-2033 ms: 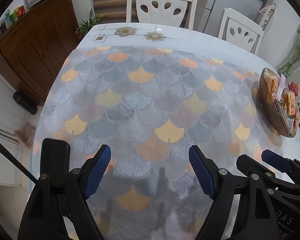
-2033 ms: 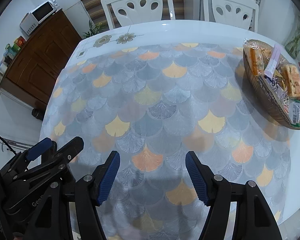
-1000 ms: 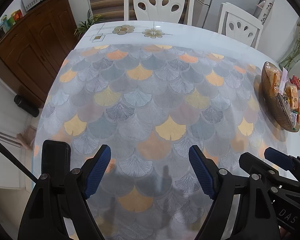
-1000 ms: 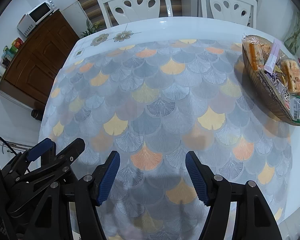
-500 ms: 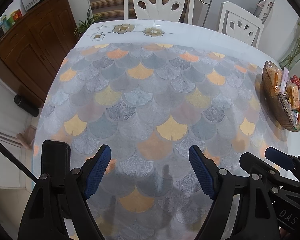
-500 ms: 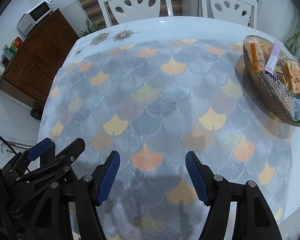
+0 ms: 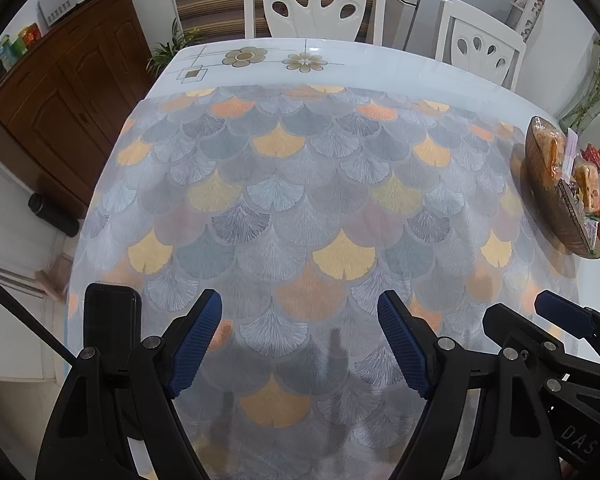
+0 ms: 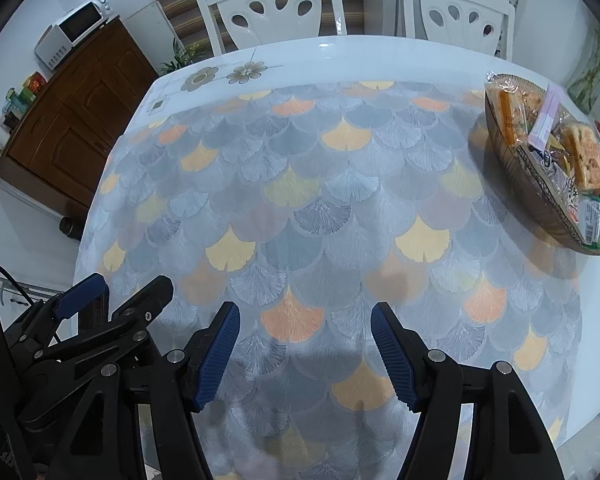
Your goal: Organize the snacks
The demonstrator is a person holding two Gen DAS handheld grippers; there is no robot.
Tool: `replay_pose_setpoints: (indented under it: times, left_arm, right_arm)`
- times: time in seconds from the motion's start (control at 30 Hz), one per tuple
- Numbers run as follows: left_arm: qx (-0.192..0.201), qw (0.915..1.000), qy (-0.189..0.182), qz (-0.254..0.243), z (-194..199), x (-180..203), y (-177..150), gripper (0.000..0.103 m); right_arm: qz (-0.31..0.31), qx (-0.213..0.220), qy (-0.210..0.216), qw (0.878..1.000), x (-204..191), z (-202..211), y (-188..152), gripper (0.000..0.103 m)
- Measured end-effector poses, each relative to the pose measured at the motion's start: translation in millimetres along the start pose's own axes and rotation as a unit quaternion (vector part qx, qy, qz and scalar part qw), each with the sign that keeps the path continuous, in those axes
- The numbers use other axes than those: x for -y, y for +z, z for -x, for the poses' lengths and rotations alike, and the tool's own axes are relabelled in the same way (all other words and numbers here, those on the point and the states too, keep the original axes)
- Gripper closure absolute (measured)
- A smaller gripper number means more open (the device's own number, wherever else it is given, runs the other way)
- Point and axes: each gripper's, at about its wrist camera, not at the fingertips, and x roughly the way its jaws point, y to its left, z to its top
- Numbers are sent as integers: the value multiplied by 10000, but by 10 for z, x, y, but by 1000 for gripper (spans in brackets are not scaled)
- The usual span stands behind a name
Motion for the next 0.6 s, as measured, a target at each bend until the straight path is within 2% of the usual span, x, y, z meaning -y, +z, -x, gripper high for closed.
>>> replay_pose_setpoints:
  times: [0.6]
  left_arm:
    - [-42, 9999, 74, -69, -31, 26, -22, 24]
  right_arm:
    - [18, -21, -13, 10000, 17, -44, -6, 37]
